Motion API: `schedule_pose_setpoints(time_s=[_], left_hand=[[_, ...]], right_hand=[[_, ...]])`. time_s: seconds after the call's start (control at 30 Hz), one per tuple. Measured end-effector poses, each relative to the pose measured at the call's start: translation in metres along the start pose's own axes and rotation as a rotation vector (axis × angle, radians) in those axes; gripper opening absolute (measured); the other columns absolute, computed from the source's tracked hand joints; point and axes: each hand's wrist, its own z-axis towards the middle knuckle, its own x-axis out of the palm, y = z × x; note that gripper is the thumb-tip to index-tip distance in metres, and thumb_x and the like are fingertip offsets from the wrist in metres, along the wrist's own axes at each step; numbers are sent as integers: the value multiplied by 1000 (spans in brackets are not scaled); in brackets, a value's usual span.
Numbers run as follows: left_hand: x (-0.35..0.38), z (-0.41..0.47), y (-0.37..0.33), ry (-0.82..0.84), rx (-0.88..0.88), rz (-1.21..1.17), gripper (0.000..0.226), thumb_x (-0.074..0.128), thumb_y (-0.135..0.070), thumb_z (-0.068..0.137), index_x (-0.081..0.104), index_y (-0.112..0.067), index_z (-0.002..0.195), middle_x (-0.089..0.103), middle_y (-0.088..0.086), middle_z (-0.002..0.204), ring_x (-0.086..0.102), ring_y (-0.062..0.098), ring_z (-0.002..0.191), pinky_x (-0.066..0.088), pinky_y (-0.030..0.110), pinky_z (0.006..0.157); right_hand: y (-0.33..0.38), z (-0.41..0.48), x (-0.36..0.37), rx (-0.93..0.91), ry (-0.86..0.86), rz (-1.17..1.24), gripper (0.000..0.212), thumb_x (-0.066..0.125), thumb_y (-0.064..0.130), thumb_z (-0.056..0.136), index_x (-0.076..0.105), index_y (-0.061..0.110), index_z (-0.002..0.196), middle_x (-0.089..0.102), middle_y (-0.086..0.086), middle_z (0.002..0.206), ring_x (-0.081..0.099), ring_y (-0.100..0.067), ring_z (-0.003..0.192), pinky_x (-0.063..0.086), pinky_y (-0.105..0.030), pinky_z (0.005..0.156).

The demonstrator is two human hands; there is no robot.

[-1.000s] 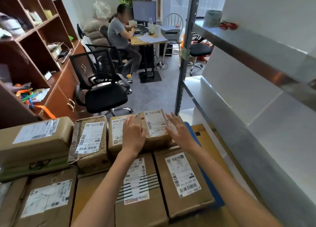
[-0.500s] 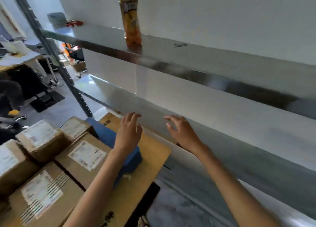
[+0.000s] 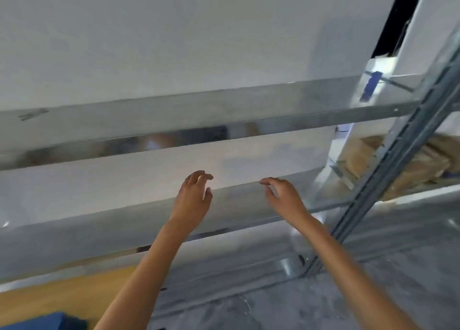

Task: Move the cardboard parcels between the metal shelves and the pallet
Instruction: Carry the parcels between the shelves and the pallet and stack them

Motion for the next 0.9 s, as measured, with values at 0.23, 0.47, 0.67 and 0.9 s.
schedule_pose_setpoints(time_s=[0.23, 0.47, 0.67, 0.9], left_hand=[[33, 20, -74, 92, 266, -131, 33, 49, -11, 96, 55, -15, 128, 45, 3, 143, 41, 23, 132, 35, 30, 108], [68, 14, -153, 218, 481, -246, 35, 49, -7, 93, 55, -12, 127, 46, 4, 138, 40, 21, 129, 35, 32, 105], [100, 5, -239, 305, 628, -307, 34, 49, -6, 93, 56, -12, 126, 47, 4, 137, 44, 23, 126, 37, 32, 104], [158, -3, -336, 367, 715, -362, 32, 48, -9, 95, 54, -14, 126, 46, 2, 135, 44, 19, 126, 35, 29, 106]], right_hand=[[-27, -72, -74, 179, -198, -76, 25, 50, 11, 94, 65, 16, 114, 65, -2, 113, 58, -15, 103, 44, -25, 91], [-46, -163, -130, 339, -384, -127, 22, 49, 11, 96, 68, 11, 107, 70, -6, 104, 63, -16, 97, 42, -17, 77], [-69, -220, -182, 436, -550, -138, 23, 49, 6, 95, 69, 11, 105, 68, 2, 97, 55, 12, 78, 34, -1, 71], [-131, -263, -244, 513, -606, -148, 23, 49, 9, 95, 69, 17, 102, 69, 4, 103, 61, -10, 96, 34, 4, 74]])
